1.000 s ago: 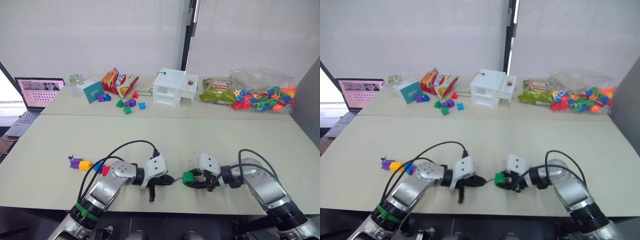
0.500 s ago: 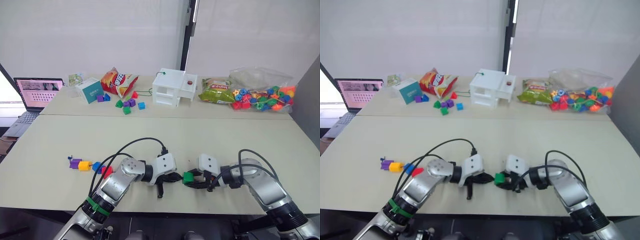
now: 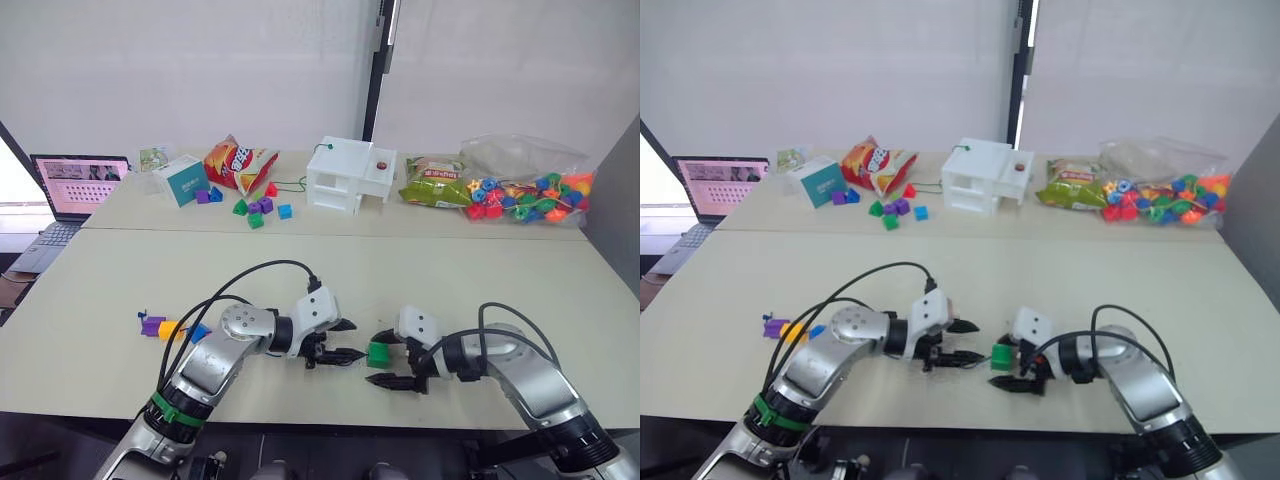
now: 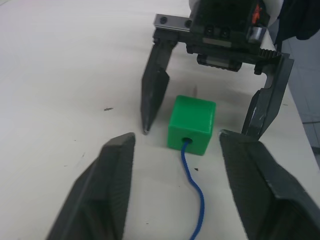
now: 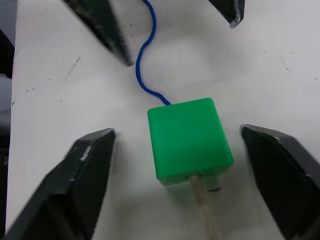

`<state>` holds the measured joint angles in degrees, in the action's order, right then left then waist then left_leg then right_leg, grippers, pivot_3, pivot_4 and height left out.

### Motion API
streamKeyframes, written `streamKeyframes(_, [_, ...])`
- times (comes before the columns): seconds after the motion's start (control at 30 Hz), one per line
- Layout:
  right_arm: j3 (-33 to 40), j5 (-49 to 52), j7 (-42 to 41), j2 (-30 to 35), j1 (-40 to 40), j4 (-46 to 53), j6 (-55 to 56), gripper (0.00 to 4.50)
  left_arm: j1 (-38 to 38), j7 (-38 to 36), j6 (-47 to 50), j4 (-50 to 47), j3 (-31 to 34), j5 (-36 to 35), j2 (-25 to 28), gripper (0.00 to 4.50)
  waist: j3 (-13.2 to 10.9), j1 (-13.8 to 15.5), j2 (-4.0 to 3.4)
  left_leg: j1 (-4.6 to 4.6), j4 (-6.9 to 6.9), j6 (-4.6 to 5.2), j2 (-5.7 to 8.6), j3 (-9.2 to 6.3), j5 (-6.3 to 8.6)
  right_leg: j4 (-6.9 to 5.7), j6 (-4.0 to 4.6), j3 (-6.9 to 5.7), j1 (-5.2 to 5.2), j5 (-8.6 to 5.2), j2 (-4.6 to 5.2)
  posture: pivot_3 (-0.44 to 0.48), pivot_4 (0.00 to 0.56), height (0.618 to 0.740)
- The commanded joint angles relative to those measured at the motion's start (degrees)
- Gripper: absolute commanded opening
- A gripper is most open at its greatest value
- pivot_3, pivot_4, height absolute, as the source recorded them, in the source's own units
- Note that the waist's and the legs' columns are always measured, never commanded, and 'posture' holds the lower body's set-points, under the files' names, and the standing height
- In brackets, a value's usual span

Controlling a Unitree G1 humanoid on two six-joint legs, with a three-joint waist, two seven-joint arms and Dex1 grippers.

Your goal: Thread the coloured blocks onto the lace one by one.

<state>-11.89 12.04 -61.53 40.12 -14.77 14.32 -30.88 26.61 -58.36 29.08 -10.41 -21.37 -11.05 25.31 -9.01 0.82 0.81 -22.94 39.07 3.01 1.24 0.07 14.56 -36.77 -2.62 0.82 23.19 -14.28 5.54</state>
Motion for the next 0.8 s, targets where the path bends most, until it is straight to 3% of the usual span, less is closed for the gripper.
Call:
streamKeyframes(0.03, [4.81,1.73,0.85,3.86,2.87,4.68,-2.37,4.5,1.12,0.23,-2.65,1.52,-4.09,3.22,-0.8,3.84,0.0,0.36,0.0,-0.03,0.0,0.0,0.02,0.0,0.0,0.01,0.0,-0.01,0.01,0.0,0.01,0.0,0.15,0.74])
streamKeyframes(0.2, [6.72,0.74,1.74,6.94,5.19,3.72,-0.73,4.5,3.97,2.78,-8.53,9.93,-8.11,7.73,-6.58,3.84,-0.02,0.53,0.03,-0.11,0.05,0.02,0.11,-0.01,0.01,0.08,-0.06,-0.03,0.01,0.02,0.08,0.0,0.15,0.74])
streamKeyframes(0.4, [5.76,0.41,2.6,6.44,4.87,2.1,1.46,4.5,5.45,2.63,-11.3,14.46,-8.66,8.39,-10.26,3.84,-0.02,0.04,0.03,-0.13,0.06,0.03,0.09,-0.01,0.01,0.07,-0.06,-0.02,0.03,0.02,0.04,0.0,0.15,0.74])
streamKeyframes(0.5, [4.95,0.34,2.65,6.0,4.51,1.58,2.14,4.5,5.28,0.77,-11.42,14.22,-8.43,7.76,-9.94,3.09,-0.02,-0.14,0.03,-0.13,0.06,0.03,0.05,-0.02,0.01,0.07,-0.06,-0.03,0.04,0.02,0.0,0.0,0.15,0.74])
streamKeyframes(0.67, [4.28,0.19,2.64,5.78,4.25,0.85,2.91,2.96,4.67,-0.42,-12.16,13.81,-8.81,8.58,-8.99,1.39,-0.01,-0.13,0.03,-0.12,0.06,0.03,0.05,-0.02,0.01,0.07,-0.05,-0.02,0.03,0.02,-0.01,0.0,0.15,0.74])
streamKeyframes(0.7, [4.18,0.16,2.65,5.77,4.19,0.73,3.08,2.63,4.71,-0.4,-12.21,13.92,-8.79,8.64,-9.05,1.2,-0.02,-0.1,0.03,-0.11,0.06,0.03,0.05,-0.02,0.01,0.07,-0.05,-0.02,0.03,0.02,-0.01,0.0,0.15,0.74])
streamKeyframes(0.8, [3.98,0.3,2.65,5.82,4.21,0.63,3.47,1.62,4.9,-0.35,-12.18,14.1,-8.71,8.68,-9.34,1.2,-0.02,-0.07,0.03,-0.12,0.08,0.03,0.06,-0.02,0.01,0.07,-0.06,-0.02,0.01,0.02,0.01,0.0,0.15,0.74])
